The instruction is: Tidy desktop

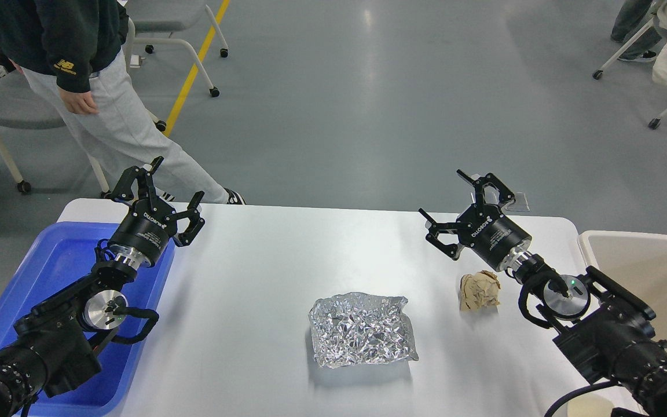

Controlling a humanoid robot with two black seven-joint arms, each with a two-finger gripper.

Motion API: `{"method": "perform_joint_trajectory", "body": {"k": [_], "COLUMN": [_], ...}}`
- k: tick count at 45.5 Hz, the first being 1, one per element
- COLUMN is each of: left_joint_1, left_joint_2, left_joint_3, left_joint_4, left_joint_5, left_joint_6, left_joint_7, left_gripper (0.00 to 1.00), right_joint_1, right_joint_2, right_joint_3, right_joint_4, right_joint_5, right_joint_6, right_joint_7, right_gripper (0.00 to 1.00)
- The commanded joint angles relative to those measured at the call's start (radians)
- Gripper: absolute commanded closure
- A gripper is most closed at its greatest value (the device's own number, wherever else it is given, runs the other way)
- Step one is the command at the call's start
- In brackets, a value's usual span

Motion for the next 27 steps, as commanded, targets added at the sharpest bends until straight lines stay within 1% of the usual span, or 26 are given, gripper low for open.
{"method": "perform_joint_trajectory", "body": {"k": [1, 19, 27], "left_joint_1": [0.001, 0.001, 0.001], "left_joint_2": [-0.001, -0.001, -0.001], "left_joint_3": [-0.001, -0.001, -0.001], "left_joint_4": [0.0, 0.0, 0.0], "left_joint_5": [0.002, 0.0, 0.0], "left_joint_6": [0.0, 0.0, 0.0], "left_joint_7": [-0.002, 0.0, 0.0], "left_gripper": [0.0, 0.0, 0.0], "right_joint_1": [0.001, 0.007, 0.02], "right_joint_2": [0.001, -0.006, -0.048], "right_joint_3": [-0.002, -0.013, -0.013], "right_joint_4": [0.001, 0.009, 0.049], "right_joint_5": [0.0, -0.007, -0.01], "right_joint_6": [-0.001, 0.0, -0.006], "right_joint_7": [0.0, 0.0, -0.008], "right_gripper": [0.0, 0.0, 0.0]}}
